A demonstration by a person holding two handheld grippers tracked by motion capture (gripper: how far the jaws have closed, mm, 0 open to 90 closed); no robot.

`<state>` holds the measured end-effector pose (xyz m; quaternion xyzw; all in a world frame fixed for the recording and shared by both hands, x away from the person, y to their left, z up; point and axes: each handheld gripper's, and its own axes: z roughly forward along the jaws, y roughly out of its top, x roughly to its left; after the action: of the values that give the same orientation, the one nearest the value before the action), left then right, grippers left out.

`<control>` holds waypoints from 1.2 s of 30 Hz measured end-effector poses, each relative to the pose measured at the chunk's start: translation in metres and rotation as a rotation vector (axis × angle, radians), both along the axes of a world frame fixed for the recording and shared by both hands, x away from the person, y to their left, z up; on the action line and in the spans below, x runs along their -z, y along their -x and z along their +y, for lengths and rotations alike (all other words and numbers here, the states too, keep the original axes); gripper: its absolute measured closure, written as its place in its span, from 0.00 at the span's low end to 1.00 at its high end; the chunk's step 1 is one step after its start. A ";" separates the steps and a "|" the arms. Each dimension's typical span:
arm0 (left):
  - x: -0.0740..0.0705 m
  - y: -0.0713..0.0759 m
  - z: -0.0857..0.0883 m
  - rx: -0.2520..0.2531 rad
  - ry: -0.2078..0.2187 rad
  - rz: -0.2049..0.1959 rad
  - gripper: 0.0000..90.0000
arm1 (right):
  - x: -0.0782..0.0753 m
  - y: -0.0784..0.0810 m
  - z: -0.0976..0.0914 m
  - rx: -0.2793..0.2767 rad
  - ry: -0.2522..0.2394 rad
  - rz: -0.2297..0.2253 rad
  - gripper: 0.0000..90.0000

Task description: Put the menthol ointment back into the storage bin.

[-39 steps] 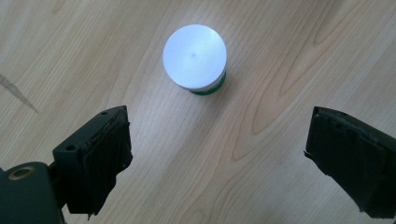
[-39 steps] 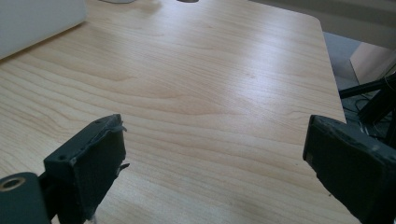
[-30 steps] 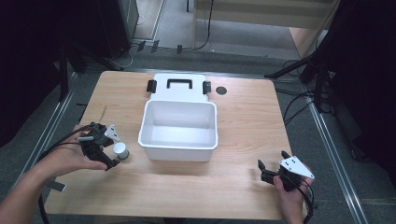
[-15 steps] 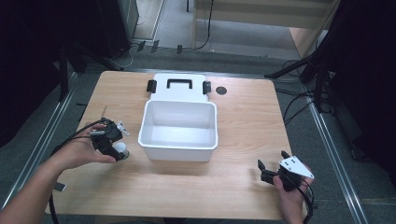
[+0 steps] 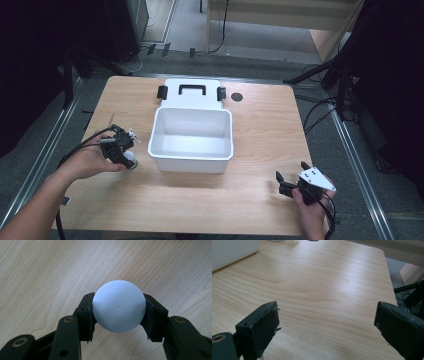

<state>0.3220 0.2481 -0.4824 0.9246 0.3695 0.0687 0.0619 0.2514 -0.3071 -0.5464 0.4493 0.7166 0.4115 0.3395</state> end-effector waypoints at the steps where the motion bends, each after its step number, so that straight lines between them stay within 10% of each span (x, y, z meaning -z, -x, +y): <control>1: -0.001 0.000 0.000 -0.006 0.004 0.001 0.57 | 0.000 0.000 0.000 -0.002 0.001 -0.001 0.07; 23: -0.086 0.004 -0.011 0.058 0.037 -0.033 0.57 | 0.000 0.000 0.000 -0.001 -0.002 -0.003 0.07; 36: -0.120 -0.004 -0.009 0.004 0.018 -0.033 0.57 | 0.000 0.000 0.000 -0.001 -0.003 -0.002 0.07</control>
<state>0.3262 0.2392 -0.3622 0.9235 0.3672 0.0804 0.0762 0.2513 -0.3075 -0.5463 0.4490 0.7159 0.4133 0.3394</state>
